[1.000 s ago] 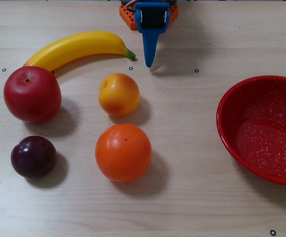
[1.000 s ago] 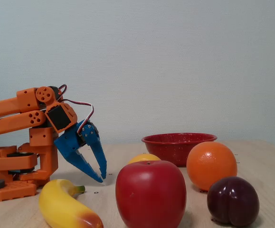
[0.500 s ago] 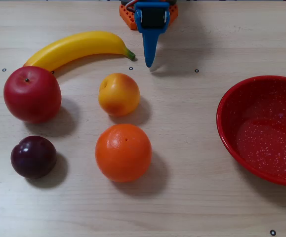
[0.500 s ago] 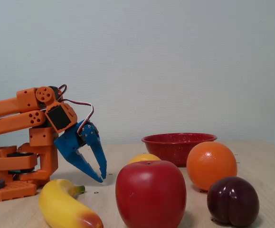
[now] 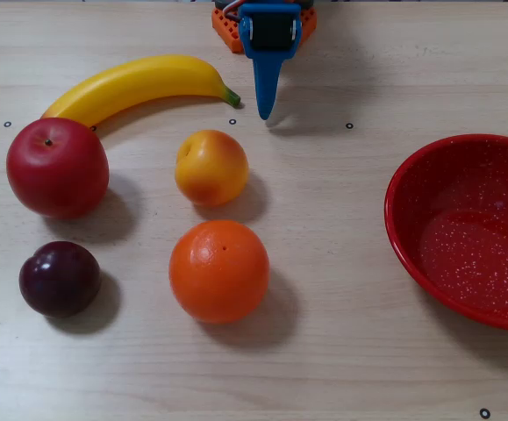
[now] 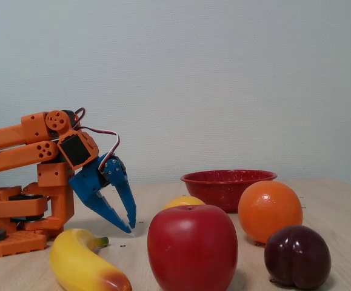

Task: Put peach in the red bowl.

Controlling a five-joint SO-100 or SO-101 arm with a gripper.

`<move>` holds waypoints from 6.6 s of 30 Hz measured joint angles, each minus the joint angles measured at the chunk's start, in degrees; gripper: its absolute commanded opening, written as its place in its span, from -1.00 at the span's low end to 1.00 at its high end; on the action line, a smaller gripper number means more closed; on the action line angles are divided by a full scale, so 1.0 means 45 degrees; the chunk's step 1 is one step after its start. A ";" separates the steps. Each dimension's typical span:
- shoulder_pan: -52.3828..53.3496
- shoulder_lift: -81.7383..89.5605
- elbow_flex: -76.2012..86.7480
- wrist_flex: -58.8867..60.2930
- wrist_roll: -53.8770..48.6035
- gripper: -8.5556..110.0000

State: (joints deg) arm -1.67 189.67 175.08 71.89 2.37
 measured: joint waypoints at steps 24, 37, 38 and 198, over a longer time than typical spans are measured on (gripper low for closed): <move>-0.0020 -0.1250 -0.0801 -0.0059 -0.1660 -0.86; -0.0020 -0.4727 -0.3477 0.0391 -0.4141 -0.86; -0.0020 -0.4980 -0.3652 0.0391 -0.4297 -0.86; 0.3789 -1.9980 -1.5684 0.2969 -0.5527 0.01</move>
State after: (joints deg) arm 15.38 99.76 104.50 85.25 -22.50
